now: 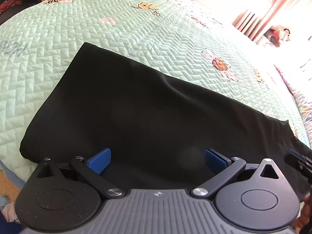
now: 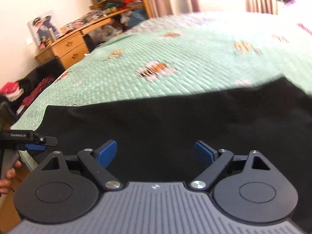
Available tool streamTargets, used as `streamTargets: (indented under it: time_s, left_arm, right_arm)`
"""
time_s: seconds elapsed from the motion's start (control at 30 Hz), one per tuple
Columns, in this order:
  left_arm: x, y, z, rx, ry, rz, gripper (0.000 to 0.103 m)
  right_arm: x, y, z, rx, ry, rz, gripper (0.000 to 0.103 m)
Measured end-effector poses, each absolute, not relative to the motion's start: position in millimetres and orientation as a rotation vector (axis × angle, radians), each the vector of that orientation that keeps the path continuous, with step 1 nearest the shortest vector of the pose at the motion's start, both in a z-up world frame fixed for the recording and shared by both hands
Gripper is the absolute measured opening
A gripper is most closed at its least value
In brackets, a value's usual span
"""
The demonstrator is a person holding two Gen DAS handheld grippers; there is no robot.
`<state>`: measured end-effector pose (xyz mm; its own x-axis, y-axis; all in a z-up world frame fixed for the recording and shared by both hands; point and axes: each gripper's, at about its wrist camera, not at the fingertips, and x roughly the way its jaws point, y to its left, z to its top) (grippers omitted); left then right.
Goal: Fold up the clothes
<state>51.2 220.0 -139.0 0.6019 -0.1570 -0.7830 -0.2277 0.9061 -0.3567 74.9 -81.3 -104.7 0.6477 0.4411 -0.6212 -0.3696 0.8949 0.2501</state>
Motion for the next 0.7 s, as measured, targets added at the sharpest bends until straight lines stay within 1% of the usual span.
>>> streamTargets:
  time_s: [0.13, 0.23, 0.33, 0.47, 0.53, 0.63, 0.7]
  left_arm:
    - [44.4, 224.0, -140.0, -0.473, 0.918, 0.030, 0.102]
    - [37.9, 231.3, -142.0, -0.505, 0.904, 0.014, 0.102]
    - [30.1, 236.9, -142.6, -0.543, 0.889, 0.004, 0.102]
    - [22.0, 241.0, -144.3, -0.573, 0.873, -0.007, 0.102]
    - [20.0, 236.3, -146.5, -0.546, 0.860, -0.009, 0.102]
    - [17.3, 227.7, -148.3, -0.492, 0.846, -0.001, 0.102]
    - [16.8, 224.3, -147.9, -0.466, 0.844, -0.001, 0.102]
  right_arm:
    - [106.9, -45.1, -103.0, 0.127, 0.721, 0.540, 0.088]
    - [127.9, -21.8, -103.7, 0.191, 0.749, 0.611, 0.088]
    - [157.7, 3.9, -111.7, 0.325, 0.806, 0.693, 0.088]
    - [185.6, 34.0, -132.9, 0.615, 0.969, 0.854, 0.088]
    - [194.1, 57.0, -141.4, 0.664, 1.051, 0.925, 0.088]
    - [208.4, 90.6, -154.1, 0.529, 1.073, 0.849, 0.085]
    - [217.7, 96.8, -157.0, 0.545, 1.048, 0.829, 0.082]
